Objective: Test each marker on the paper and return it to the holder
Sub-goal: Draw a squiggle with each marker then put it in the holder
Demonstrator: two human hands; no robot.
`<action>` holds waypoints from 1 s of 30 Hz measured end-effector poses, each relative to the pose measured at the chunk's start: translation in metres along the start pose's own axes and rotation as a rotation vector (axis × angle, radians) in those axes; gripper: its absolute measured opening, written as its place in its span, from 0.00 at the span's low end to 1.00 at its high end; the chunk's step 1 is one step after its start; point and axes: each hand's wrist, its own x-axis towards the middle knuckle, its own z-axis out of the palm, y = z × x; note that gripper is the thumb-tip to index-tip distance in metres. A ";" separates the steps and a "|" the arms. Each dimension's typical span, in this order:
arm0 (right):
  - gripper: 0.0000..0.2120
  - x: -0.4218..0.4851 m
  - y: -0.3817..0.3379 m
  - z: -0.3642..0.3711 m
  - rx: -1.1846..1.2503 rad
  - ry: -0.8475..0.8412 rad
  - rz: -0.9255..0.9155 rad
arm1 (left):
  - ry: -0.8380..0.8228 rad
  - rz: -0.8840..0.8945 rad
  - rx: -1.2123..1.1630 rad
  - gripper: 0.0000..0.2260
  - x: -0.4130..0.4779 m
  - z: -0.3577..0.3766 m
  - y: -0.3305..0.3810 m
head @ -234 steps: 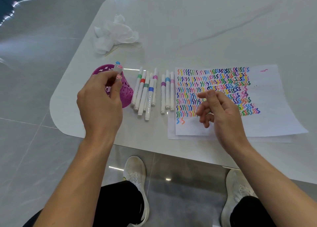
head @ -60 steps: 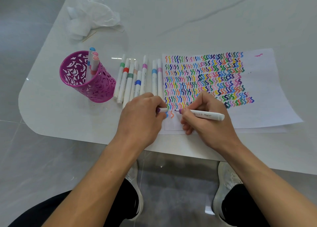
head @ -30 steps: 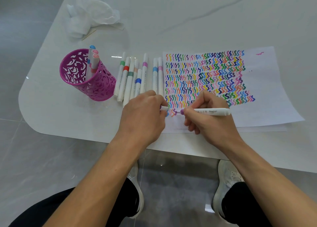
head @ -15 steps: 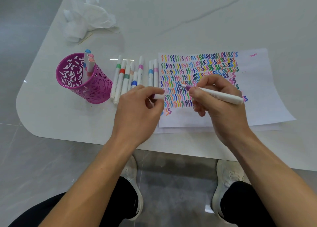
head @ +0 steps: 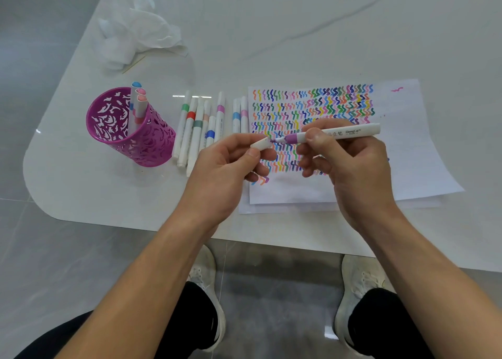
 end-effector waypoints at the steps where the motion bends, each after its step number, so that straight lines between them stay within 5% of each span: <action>1: 0.06 0.000 0.000 0.001 -0.015 0.003 -0.004 | -0.011 -0.002 0.001 0.09 -0.001 0.000 0.000; 30: 0.05 -0.004 0.012 -0.001 0.084 -0.110 0.080 | 0.034 0.207 0.155 0.09 -0.006 0.005 -0.009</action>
